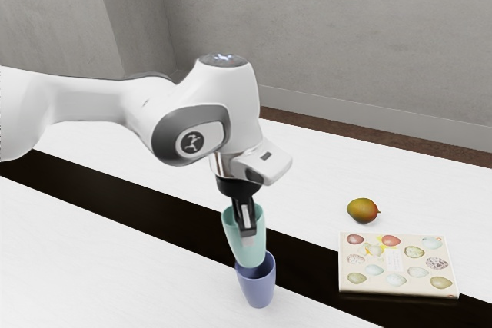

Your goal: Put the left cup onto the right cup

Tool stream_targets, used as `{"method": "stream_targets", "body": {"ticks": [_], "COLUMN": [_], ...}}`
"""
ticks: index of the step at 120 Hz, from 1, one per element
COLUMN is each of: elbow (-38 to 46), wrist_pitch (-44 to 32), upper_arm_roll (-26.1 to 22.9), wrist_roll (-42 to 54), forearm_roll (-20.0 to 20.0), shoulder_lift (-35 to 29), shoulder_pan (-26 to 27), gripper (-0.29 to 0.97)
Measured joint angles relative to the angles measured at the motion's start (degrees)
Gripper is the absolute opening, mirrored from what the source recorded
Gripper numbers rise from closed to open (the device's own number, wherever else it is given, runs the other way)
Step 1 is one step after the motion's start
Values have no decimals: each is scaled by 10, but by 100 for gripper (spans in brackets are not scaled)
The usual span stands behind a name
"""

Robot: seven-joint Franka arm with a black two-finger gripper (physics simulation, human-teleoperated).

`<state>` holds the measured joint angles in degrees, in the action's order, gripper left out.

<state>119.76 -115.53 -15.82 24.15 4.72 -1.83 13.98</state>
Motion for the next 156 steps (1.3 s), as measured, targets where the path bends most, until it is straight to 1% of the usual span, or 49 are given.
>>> {"method": "stream_targets", "body": {"ticks": [53, 81, 87, 104, 116, 126, 137, 156], "elbow": [-13, -13, -12, -12, -12, -13, -17, -68], "wrist_pitch": [-3, -3, -3, -2, -2, -2, 0, 21], "upper_arm_roll": [-6, -5, -4, -4, -4, -4, -4, 1], "wrist_roll": [-1, -1, -1, -1, -1, -1, -1, -1], "forearm_roll": [-1, 1, 3, 11, 14, 15, 16, 13], "shoulder_lift": [30, 34, 34, 33, 33, 30, 23, 24], "shoulder_pan": [6, 6, 5, -2, -6, -8, -10, -6], "gripper": [-10, -10, -4, 27, 42, 50, 55, 61]}}
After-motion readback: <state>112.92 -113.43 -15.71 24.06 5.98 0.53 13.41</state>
